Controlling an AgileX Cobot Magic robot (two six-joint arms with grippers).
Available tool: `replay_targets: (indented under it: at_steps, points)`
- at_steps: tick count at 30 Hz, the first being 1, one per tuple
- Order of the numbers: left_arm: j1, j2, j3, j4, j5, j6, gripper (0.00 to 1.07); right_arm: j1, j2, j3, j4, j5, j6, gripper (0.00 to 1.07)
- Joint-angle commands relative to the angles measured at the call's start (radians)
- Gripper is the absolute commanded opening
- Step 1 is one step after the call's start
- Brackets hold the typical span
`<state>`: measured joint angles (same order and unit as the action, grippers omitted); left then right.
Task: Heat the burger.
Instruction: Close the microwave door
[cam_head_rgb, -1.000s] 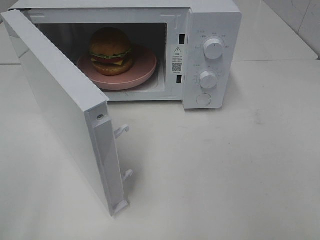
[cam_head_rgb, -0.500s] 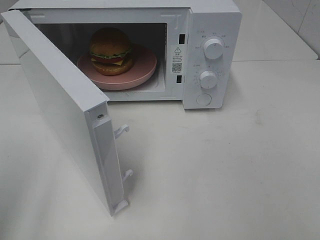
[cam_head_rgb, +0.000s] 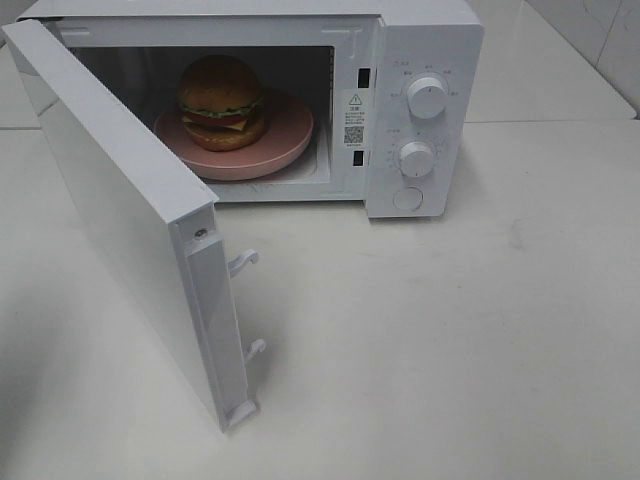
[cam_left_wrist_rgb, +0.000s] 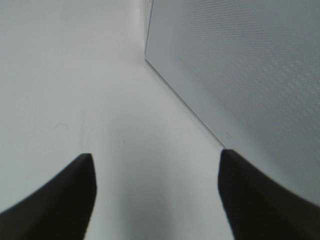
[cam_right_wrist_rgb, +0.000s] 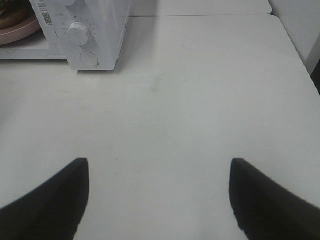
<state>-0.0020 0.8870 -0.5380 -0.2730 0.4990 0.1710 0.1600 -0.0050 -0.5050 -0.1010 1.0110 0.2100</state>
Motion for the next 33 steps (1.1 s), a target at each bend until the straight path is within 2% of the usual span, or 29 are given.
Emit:
replay_targets:
  at_steps: [1, 2, 3, 4, 6, 7, 11, 13, 14, 18, 19, 20, 24, 26, 27, 28, 29, 31, 32, 33]
  points:
    - [-0.001, 0.066, -0.006, -0.017, -0.059, 0.016, 0.31, -0.003, -0.027, 0.004, -0.004, -0.011, -0.011, 0.75]
    - [-0.001, 0.102, -0.004, -0.032, -0.108, 0.035, 0.13, -0.003, -0.027, 0.004, -0.004, -0.011, -0.011, 0.75]
    - [-0.001, 0.102, -0.004, -0.032, -0.108, 0.035, 0.13, -0.003, -0.027, 0.004, -0.004, -0.011, -0.011, 0.75]
    - [-0.001, 0.126, 0.006, -0.057, -0.173, 0.049, 0.00, -0.003, -0.027, 0.004, -0.004, -0.011, -0.011, 0.75]
    - [-0.001, 0.133, 0.015, -0.071, -0.220, 0.053, 0.00, -0.003, -0.027, 0.004, -0.004, -0.011, -0.011, 0.75]
    - [-0.001, 0.142, 0.048, -0.094, -0.319, 0.053, 0.00, -0.003, -0.027, 0.004, -0.004, -0.011, -0.011, 0.75]
    - [-0.002, 0.139, 0.110, -0.098, -0.443, 0.050, 0.00, -0.003, -0.027, 0.004, -0.004, -0.011, -0.011, 0.75]
    - [-0.044, 0.140, 0.132, -0.088, -0.551, 0.050, 0.00, -0.003, -0.027, 0.004, -0.004, -0.011, -0.011, 0.75]
    - [-0.044, 0.140, 0.132, -0.088, -0.551, 0.050, 0.00, -0.003, -0.027, 0.004, -0.004, -0.011, -0.011, 0.75]
    - [-0.143, 0.168, 0.144, -0.018, -0.682, 0.050, 0.00, -0.003, -0.027, 0.004, -0.004, -0.011, -0.011, 0.75]
    - [-0.143, 0.168, 0.144, -0.018, -0.682, 0.050, 0.00, -0.003, -0.027, 0.004, -0.004, -0.011, -0.011, 0.75]
    - [-0.175, 0.191, 0.144, -0.004, -0.719, 0.035, 0.00, -0.003, -0.027, 0.004, -0.004, -0.011, -0.011, 0.75]
    - [-0.193, 0.239, 0.144, 0.001, -0.757, 0.015, 0.00, -0.003, -0.027, 0.004, -0.004, -0.011, -0.011, 0.75]
    - [-0.193, 0.280, 0.144, 0.013, -0.779, -0.020, 0.00, -0.003, -0.027, 0.004, -0.004, -0.011, -0.011, 0.75]
    - [-0.193, 0.280, 0.144, 0.013, -0.779, -0.020, 0.00, -0.003, -0.027, 0.004, -0.004, -0.011, -0.011, 0.75]
    - [-0.193, 0.304, 0.144, 0.050, -0.800, -0.050, 0.00, -0.003, -0.027, 0.004, -0.004, -0.011, -0.011, 0.75]
    - [-0.193, 0.304, 0.144, 0.050, -0.800, -0.050, 0.00, -0.003, -0.027, 0.004, -0.004, -0.011, -0.011, 0.75]
    - [-0.193, 0.335, 0.144, 0.152, -0.841, -0.143, 0.00, -0.003, -0.027, 0.004, -0.004, -0.011, -0.011, 0.75]
    - [-0.193, 0.335, 0.144, 0.152, -0.841, -0.143, 0.00, -0.003, -0.027, 0.004, -0.004, -0.011, -0.011, 0.75]
    - [-0.193, 0.353, 0.144, 0.241, -0.870, -0.226, 0.00, -0.003, -0.027, 0.004, -0.004, -0.011, -0.011, 0.75]
